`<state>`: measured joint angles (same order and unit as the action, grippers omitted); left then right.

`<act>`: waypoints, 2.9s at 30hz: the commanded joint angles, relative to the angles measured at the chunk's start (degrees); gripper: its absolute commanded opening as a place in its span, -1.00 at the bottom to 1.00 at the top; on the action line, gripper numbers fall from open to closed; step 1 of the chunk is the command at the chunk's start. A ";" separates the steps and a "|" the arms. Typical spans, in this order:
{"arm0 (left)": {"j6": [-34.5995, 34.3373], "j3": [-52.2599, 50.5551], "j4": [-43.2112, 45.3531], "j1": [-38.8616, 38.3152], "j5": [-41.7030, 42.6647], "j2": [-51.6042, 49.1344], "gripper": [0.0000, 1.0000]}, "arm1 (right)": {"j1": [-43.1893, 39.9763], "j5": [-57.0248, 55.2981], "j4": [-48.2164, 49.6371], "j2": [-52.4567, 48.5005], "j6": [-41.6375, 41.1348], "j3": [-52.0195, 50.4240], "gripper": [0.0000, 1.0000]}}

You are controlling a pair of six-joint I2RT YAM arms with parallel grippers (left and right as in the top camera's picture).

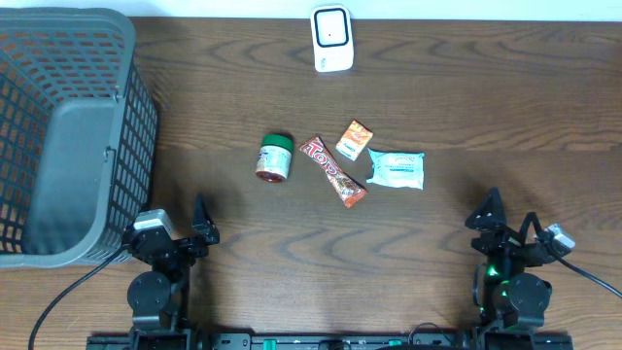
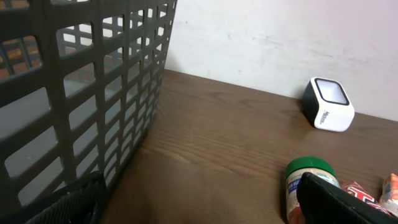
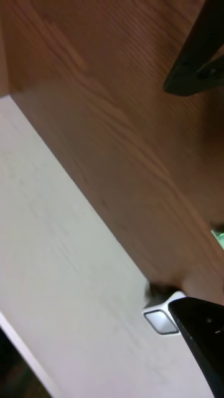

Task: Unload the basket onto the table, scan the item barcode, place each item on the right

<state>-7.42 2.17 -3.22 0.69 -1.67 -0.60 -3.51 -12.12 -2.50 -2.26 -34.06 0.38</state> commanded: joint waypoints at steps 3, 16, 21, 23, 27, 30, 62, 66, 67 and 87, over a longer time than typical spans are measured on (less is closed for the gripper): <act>0.92 -1.95 -0.76 -0.13 -0.31 0.37 0.96 | 0.50 21.57 1.77 0.00 -0.92 -0.04 0.98; 0.92 -1.95 -0.76 -0.13 -0.28 0.37 0.96 | 2.69 36.89 -10.47 -8.85 12.15 18.12 0.99; 0.92 -1.95 -0.76 -0.13 -0.28 0.37 0.95 | 6.49 35.47 -17.68 -25.22 14.62 30.73 0.99; 0.92 -1.95 -0.76 -0.13 -0.31 0.37 0.96 | 9.05 33.03 -21.18 -32.79 14.62 36.37 0.99; 0.92 -1.95 -0.76 -0.13 -0.28 0.37 0.96 | 17.22 24.13 -28.85 -47.95 14.53 48.63 0.99; 0.92 -1.95 -0.76 -0.13 -0.28 0.37 0.96 | 24.46 15.89 -36.61 -59.14 11.45 58.84 0.99; 0.92 -1.95 -0.76 -0.13 -0.28 0.37 0.96 | 41.44 24.76 -40.57 -114.79 -17.09 101.63 0.98; 0.92 -1.95 -0.76 -0.13 -0.28 0.37 0.95 | 43.21 21.77 -40.00 -116.98 -24.37 102.73 0.99; 0.92 -1.95 -0.76 -0.13 -0.28 0.37 0.96 | 43.58 20.96 -39.95 -117.20 -25.77 102.71 0.99; 0.92 -1.95 -0.76 -0.13 -0.31 0.37 0.95 | 44.48 11.02 -34.88 -122.22 -28.85 102.71 0.99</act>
<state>-7.25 2.09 -3.11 0.69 -1.67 -0.58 40.77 0.86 -38.06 -122.67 -62.98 101.84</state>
